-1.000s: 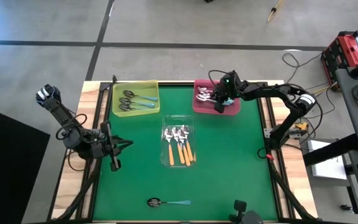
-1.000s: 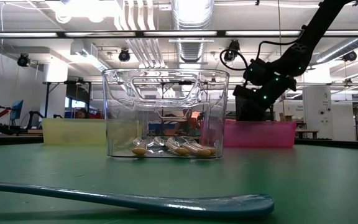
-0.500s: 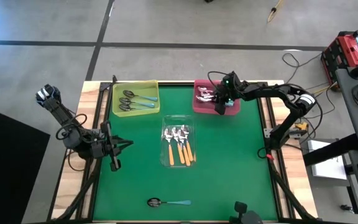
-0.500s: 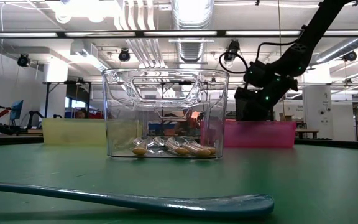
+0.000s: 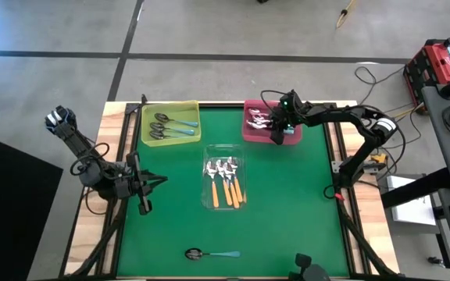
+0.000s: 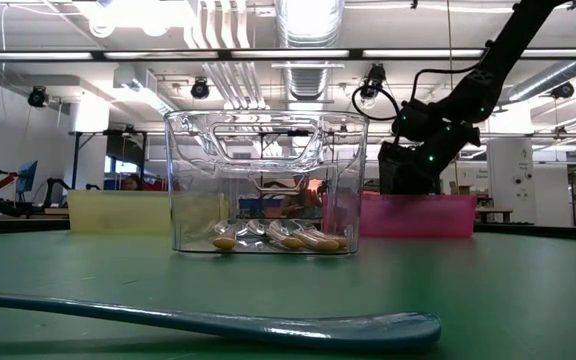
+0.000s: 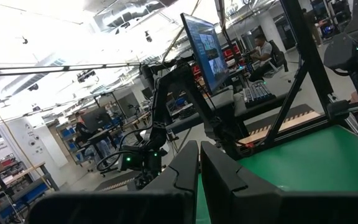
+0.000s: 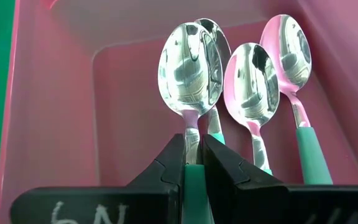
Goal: Sort silverware by color (type)
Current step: Put the light blue spoon into the pink bin
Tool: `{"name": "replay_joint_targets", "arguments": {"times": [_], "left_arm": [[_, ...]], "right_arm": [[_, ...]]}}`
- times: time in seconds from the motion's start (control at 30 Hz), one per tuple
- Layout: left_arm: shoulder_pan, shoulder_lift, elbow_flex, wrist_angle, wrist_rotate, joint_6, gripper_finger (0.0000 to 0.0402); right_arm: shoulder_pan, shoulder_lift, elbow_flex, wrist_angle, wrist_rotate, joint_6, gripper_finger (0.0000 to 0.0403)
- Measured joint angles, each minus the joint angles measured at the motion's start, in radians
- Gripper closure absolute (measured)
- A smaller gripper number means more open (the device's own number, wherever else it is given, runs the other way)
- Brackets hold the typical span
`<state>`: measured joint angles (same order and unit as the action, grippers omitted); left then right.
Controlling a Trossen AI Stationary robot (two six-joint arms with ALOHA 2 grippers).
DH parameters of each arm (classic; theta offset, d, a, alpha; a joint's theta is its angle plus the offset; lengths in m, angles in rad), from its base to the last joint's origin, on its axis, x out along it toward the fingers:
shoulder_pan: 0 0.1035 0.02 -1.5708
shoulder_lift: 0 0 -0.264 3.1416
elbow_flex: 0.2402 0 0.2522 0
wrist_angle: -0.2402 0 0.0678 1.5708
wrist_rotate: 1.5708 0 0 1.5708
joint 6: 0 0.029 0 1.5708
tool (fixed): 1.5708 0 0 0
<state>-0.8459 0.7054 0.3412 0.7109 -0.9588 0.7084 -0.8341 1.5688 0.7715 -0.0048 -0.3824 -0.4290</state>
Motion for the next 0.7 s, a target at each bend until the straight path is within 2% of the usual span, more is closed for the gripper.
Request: {"name": "replay_joint_targets", "arguments": {"times": [0.7], "left_arm": [[0.0, 0.0, 0.0, 0.0, 0.0, -0.004, 0.0402]], "right_arm": [[0.0, 0.0, 0.0, 0.002, 0.016, -0.001, 0.0353]]}}
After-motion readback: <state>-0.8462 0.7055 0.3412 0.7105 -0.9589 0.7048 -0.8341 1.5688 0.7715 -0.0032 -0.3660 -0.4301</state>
